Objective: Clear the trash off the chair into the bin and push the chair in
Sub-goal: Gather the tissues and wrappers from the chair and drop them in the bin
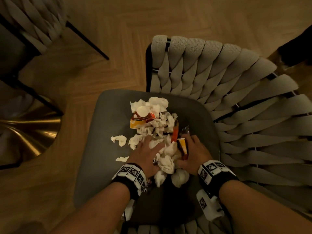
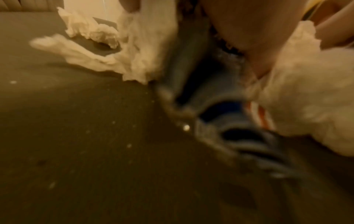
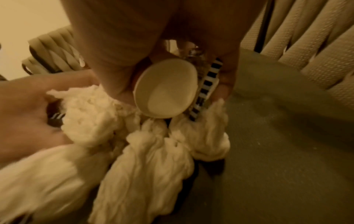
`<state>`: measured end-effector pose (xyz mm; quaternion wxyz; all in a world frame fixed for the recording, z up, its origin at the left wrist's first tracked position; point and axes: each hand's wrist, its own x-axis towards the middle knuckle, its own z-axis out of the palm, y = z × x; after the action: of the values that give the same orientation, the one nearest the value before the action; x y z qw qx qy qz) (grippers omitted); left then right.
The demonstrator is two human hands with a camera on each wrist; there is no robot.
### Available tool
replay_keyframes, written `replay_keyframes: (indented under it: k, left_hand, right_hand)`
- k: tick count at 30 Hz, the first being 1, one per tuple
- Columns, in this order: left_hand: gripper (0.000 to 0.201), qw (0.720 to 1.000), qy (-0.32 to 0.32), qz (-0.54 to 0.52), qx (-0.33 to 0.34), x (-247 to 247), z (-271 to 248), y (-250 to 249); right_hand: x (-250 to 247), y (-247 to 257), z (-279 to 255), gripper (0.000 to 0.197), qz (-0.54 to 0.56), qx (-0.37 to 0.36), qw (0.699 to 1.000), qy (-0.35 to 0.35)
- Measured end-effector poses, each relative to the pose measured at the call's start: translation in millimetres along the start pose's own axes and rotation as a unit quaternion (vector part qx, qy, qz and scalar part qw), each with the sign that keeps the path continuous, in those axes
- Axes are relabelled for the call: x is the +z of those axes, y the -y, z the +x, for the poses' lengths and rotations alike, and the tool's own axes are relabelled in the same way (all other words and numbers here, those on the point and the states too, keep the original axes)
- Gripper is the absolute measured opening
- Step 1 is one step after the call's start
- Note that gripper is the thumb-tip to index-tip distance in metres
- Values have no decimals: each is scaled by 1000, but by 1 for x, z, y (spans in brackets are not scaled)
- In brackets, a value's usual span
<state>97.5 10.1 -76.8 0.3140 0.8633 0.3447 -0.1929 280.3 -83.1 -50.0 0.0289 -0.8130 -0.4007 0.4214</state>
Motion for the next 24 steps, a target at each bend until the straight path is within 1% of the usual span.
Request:
replay_keyframes:
  k: [3,6,9,11,12,15,18,19,20,22,24]
  left_hand:
    - [73,998,-28,-46,13,-4,-2,4]
    - [74,994,-42,-101,-8,-5,-12,9]
    - [80,993,-15,-116,-13,-1,-20,12]
    - [78,995,13,-104,-2,2,-21,13]
    - [76,995,16,-98,8,2,-22,13]
    - [73,995,11,-95,37,-3,-29,12]
    - [71,991,21,-92,95,-12,-41,11]
    - [71,988,26,-94,121,-13,-46,11]
    - [71,985,35,-95,142,-14,-50,12]
    - [66,981,63,-88,162,-8,-57,16]
    - [62,979,76,-74,172,-2,-63,22]
  right_hand:
    - [-8,-3,-6,84,19,2,999,-29]
    - [-20,0,-9,79,20,5,996,-86]
    - [-27,15,-3,82,26,1,992,-125]
    - [-28,28,5,74,8,-10,990,-139]
    - [-28,34,11,70,-7,-17,990,-142]
    - [-26,47,28,68,-31,-20,991,-132]
    - [-18,58,40,64,-35,-8,992,-119]
    - [-15,63,42,68,-32,0,994,-102]
    - [-11,68,45,77,-32,8,997,-77]
    - [-1,77,52,100,-52,27,998,-18]
    - [7,86,59,118,-86,41,995,7]
